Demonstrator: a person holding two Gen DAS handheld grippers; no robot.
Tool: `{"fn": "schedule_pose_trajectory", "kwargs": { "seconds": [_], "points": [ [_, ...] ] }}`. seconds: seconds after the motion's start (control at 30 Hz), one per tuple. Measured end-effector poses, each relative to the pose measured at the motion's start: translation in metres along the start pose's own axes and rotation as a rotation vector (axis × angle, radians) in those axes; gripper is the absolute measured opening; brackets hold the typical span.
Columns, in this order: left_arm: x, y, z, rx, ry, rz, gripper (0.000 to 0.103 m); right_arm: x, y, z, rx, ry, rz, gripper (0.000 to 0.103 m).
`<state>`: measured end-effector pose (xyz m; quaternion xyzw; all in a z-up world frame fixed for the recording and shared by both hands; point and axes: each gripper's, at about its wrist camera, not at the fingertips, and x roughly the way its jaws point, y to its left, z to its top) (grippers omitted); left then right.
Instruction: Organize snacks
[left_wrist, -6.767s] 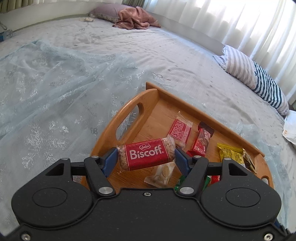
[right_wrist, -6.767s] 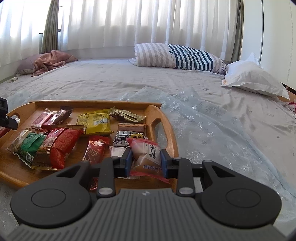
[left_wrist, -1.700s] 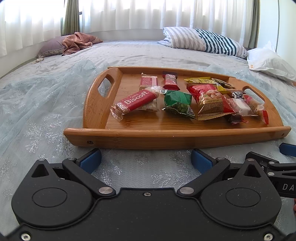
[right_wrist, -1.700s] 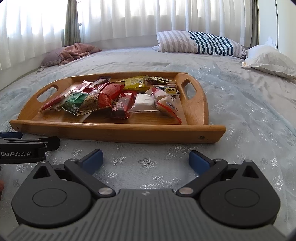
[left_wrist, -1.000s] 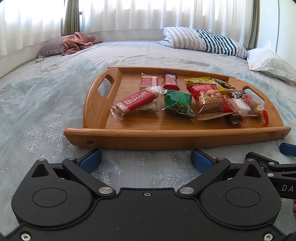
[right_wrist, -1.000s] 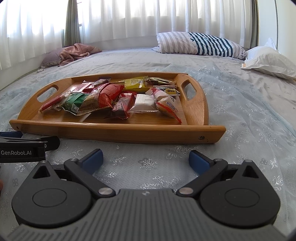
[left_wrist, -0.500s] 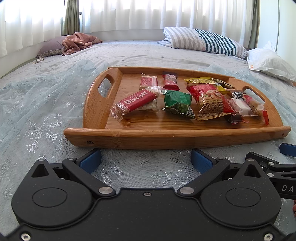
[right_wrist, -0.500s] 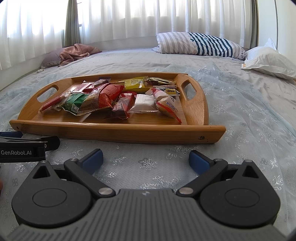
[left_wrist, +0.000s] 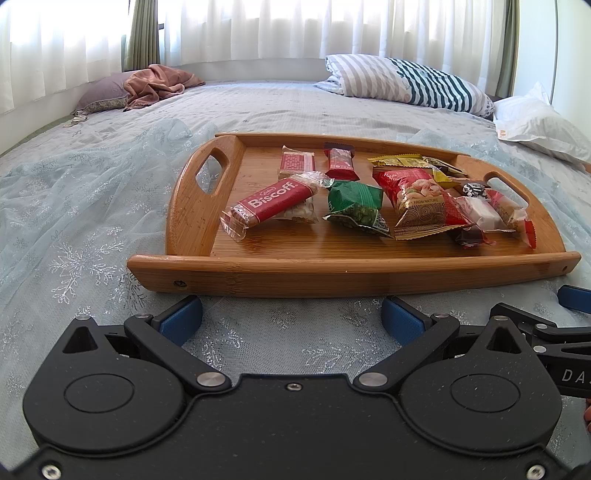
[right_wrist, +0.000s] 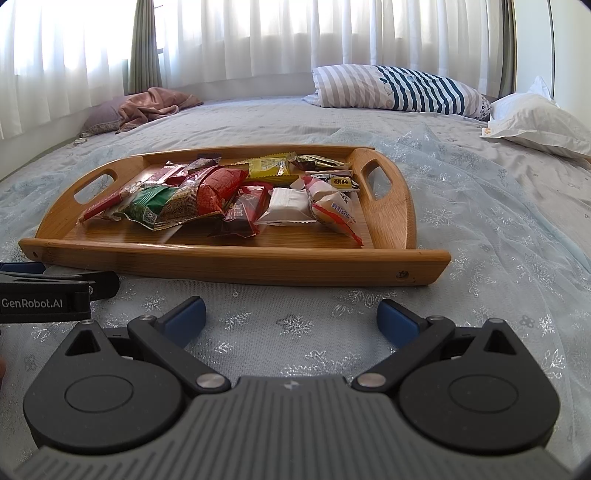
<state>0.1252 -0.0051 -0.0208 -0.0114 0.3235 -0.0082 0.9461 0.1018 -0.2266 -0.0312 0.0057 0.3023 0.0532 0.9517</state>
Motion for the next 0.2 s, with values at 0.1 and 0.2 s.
{"fn": "schedule_pose_trajectory", "kwargs": {
  "seconds": [0.1, 0.2],
  "points": [
    [-0.0006, -0.0007, -0.0007, 0.000, -0.002, 0.000, 0.103, -0.0002, 0.0000, -0.0004, 0.001, 0.000, 0.000, 0.103],
    [-0.0006, -0.0005, -0.0009, 0.000, 0.000, 0.000, 0.103, -0.0001, 0.0000, -0.0005, 0.000, 0.000, 0.000, 0.103]
  ]
}}
